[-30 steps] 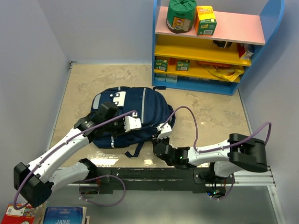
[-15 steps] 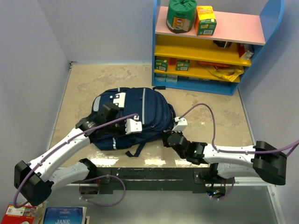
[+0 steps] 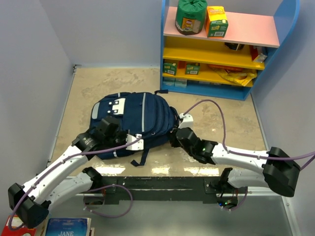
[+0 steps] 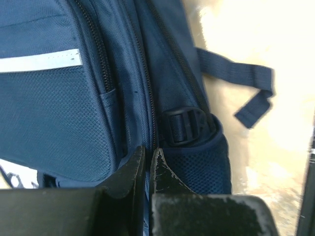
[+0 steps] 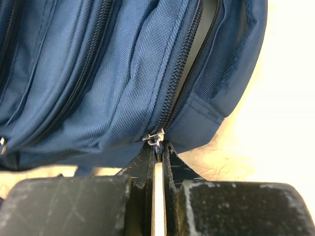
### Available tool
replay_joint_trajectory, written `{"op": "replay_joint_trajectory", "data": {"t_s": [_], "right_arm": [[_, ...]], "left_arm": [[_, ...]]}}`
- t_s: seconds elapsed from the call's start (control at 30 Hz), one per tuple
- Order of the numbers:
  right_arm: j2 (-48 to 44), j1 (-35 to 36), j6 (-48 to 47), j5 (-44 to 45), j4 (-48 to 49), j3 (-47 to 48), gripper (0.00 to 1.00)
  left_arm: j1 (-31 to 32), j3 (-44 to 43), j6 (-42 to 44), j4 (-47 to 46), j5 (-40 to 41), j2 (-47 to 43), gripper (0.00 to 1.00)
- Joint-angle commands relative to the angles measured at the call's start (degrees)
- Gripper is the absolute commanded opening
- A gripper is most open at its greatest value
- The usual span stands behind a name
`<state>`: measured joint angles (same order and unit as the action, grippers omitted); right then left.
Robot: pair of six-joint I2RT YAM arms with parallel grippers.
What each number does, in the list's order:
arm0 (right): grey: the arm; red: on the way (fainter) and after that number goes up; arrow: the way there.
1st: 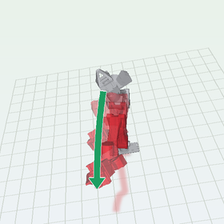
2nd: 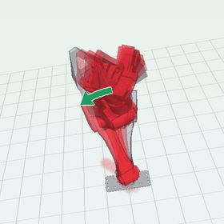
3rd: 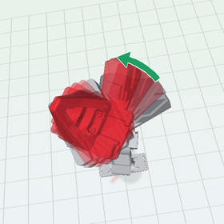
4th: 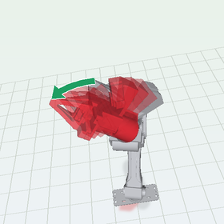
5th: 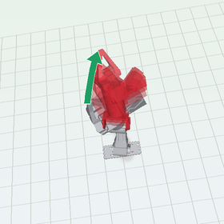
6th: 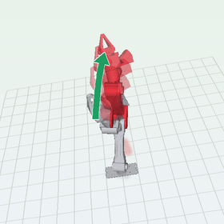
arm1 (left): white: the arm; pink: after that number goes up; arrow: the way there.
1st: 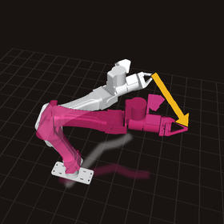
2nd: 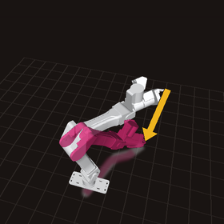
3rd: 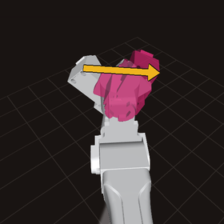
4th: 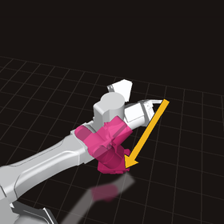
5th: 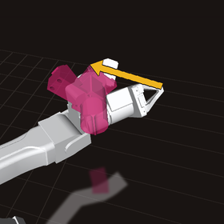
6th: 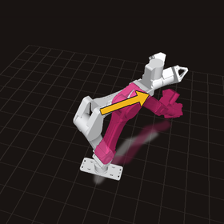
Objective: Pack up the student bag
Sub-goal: Zip the student bag at the center of the board.
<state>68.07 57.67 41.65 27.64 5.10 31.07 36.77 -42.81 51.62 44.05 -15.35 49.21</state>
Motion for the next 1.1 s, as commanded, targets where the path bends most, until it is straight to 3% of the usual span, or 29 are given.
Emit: {"op": "replay_joint_trajectory", "data": {"t_s": [0.0, 0.1, 0.2, 0.23, 0.37, 0.4, 0.53, 0.67, 0.93, 1.07], "right_arm": [[-3.3, -2.6, -5.9, -1.1, 2.3, 1.0, 0.00], [-4.0, -2.4, -5.9, -13.4, 9.2, -3.1, 0.00], [-4.1, -2.1, -4.9, -21.6, 16.9, -7.0, 0.00], [-3.9, -2.1, -4.8, -26.0, 18.8, -7.7, 0.00], [-4.3, -2.2, -5.0, -27.6, 17.5, -7.5, 0.00], [-4.6, -2.1, -4.9, -27.6, 17.4, -7.6, 0.00], [-5.1, -2.2, -4.3, -28.9, 18.1, -8.7, 0.00], [-3.4, -2.1, -4.9, -29.2, 17.5, -8.3, 0.00], [-2.1, -2.1, -6.3, -30.4, 17.6, -8.0, 0.00], [-0.9, -2.2, -7.0, -31.6, 15.7, -6.8, 0.00]], "left_arm": [[-2.1, 5.2, -0.7, 2.3, 18.7, -3.6, 0.00], [-2.3, 2.0, -4.6, -4.1, 17.8, -2.3, 0.07], [-2.3, -8.7, -7.1, 0.1, 6.6, -0.2, 0.15], [-2.2, -12.3, -5.4, 3.5, 3.1, -0.9, 0.26], [-1.9, -16.5, -0.1, 6.9, -9.0, -4.1, 0.61], [-1.6, -17.5, -0.1, 8.0, -11.2, -2.7, 1.00], [2.8, -22.0, -1.2, 9.8, -14.1, 3.9, 1.00], [8.6, -18.3, 0.0, 1.8, -12.2, 6.5, 1.00], [11.5, -12.4, 1.2, -8.8, -11.8, 12.0, 1.00], [14.9, -8.9, 0.7, -15.3, -8.3, 14.9, 0.87]]}}
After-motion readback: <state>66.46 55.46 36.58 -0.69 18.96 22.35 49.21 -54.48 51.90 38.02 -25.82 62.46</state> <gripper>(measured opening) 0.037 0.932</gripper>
